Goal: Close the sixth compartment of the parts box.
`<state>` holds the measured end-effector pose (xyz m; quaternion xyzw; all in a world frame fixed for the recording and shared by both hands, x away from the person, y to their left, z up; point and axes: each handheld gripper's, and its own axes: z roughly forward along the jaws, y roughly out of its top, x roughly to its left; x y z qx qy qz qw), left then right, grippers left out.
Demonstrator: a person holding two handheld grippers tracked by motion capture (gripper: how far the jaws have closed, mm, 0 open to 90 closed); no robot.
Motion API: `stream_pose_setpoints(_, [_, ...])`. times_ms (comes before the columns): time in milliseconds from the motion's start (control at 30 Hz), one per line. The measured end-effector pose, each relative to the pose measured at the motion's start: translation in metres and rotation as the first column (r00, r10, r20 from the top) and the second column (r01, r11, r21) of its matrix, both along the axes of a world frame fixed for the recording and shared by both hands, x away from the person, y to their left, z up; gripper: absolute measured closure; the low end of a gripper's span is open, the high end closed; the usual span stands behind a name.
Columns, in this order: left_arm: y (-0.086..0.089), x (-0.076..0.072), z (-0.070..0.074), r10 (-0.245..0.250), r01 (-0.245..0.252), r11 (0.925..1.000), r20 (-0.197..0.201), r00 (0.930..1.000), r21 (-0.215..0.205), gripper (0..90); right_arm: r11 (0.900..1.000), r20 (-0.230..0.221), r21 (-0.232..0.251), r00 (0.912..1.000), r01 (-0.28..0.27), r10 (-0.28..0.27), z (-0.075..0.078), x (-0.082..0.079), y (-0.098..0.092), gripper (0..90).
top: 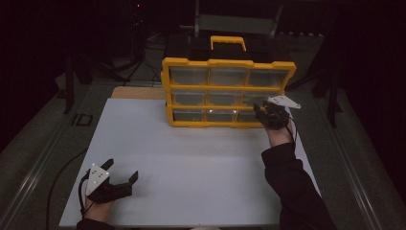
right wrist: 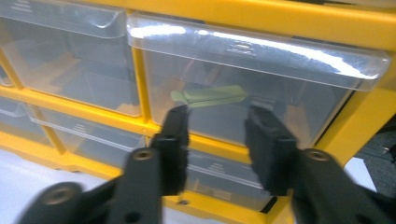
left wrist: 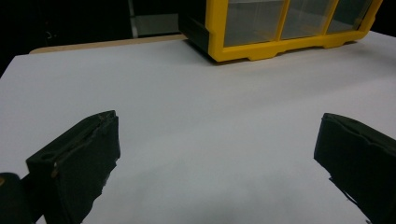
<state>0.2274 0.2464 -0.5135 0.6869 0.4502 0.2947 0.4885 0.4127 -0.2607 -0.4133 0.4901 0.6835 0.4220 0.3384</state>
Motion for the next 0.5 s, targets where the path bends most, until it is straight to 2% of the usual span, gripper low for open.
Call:
stream_pose_setpoints(167, [-0.0004, -0.0001, 0.0002, -0.002, 0.002, 1.0000, 0.001, 1.0000, 0.000, 1.2, 1.000, -0.016, 0.024, 0.9997, -0.018, 0.018, 0.0009, -0.0025, 0.0008, 37.0])
stream_pose_setpoints(333, [-0.0002, 0.0000, 0.0000, -0.001, 0.001, 1.0000, 0.000, 1.0000, 0.000, 1.2, 0.999, -0.055, 0.023, 0.9978, -0.036, 0.037, 0.0015, -0.0034, 0.0036, 13.3])
stream_pose_setpoints(400, [-0.0003, 0.0000, 0.0001, -0.001, 0.001, 1.0000, 0.000, 1.0000, 0.000, 1.2, 0.998, -0.060, 0.029, 0.9963, -0.059, 0.061, 0.0019, -0.0050, 0.0039, 9.7])
stream_pose_setpoints(500, [-0.0005, 0.0002, 0.0002, -0.003, 0.003, 1.0000, -0.001, 1.0000, 0.000, 1.2, 0.997, -0.063, 0.042, 0.9952, -0.072, 0.075, 0.0023, -0.0067, 0.0035, 9.0])
